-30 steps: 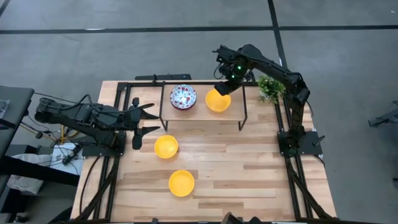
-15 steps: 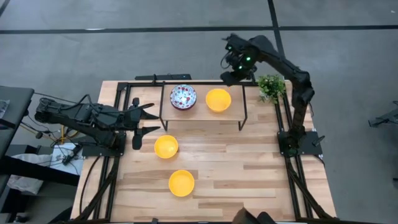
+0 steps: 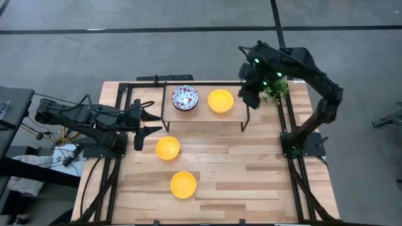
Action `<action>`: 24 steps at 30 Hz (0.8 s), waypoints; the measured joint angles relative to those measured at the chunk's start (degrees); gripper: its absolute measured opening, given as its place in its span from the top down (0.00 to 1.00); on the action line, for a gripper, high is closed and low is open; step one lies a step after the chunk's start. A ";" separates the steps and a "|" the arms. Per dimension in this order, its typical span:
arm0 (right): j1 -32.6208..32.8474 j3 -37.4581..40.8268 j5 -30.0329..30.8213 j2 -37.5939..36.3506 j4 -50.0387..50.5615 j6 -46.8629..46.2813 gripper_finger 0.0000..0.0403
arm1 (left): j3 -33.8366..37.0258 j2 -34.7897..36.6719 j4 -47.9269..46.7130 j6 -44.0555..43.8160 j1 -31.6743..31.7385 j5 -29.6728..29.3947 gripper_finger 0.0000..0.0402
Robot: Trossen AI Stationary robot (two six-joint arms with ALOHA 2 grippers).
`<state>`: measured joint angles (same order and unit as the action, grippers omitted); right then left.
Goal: Pick & Place Mini bowls
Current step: Stack the top yellow bowl on the yellow bowl on the shelf
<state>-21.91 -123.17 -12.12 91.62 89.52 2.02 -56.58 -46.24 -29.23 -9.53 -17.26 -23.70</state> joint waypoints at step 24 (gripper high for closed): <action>10.11 55.38 -0.91 -43.90 -48.39 -2.58 0.86 | -0.04 -11.31 -6.61 -26.48 0.01 3.53 0.58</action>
<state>-11.80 -67.80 -13.03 47.71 41.12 -0.55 -56.62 -57.55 -35.84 -36.01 -17.25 -20.17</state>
